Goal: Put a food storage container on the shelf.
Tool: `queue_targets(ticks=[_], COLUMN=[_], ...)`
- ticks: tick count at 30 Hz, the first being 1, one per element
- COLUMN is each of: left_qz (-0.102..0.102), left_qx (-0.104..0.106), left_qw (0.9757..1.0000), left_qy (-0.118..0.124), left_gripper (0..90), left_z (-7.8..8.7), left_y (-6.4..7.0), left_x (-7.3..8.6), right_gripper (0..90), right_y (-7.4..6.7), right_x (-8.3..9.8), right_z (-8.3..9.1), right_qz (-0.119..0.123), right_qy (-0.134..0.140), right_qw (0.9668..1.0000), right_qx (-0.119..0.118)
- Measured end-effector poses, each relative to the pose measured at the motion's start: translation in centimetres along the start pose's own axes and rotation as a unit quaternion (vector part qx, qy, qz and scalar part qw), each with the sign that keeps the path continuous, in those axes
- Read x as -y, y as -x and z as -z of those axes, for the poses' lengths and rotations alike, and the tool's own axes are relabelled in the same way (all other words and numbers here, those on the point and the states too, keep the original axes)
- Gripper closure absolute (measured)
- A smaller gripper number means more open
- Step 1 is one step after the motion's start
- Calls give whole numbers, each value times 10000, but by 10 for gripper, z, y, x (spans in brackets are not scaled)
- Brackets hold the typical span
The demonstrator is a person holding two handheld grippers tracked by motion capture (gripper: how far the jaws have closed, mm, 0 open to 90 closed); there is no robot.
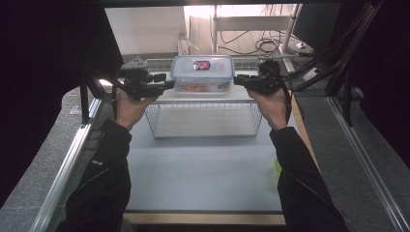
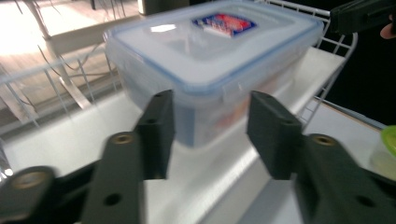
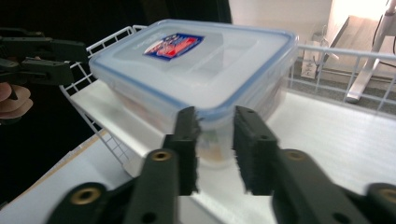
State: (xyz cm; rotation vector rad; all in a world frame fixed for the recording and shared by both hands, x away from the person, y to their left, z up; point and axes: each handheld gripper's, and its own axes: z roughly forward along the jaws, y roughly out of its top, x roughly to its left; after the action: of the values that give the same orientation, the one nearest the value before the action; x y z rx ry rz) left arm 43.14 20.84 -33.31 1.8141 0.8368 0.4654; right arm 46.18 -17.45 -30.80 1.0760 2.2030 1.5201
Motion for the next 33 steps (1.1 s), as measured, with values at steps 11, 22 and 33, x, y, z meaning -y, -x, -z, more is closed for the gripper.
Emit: queue_targets(ticks=[11,22,33], left_qz=[219,185,-99], left_qx=[-62,-112,28], left_qw=[9991,9994,9997], left_qy=[-364,-264,-223], left_gripper=[727,680,357], left_z=[-27,-27,-17], left_y=[-3,6,31], left_x=[3,2,19], right_gripper=[881,836,475], right_y=[-6,-11,-19], right_x=[12,11,23], right_z=[-31,-33,-18], right_qz=[39,124,485], right_qy=[-370,-385,-321], right_qw=[9992,9990,9982], right_qx=[141,183,160])
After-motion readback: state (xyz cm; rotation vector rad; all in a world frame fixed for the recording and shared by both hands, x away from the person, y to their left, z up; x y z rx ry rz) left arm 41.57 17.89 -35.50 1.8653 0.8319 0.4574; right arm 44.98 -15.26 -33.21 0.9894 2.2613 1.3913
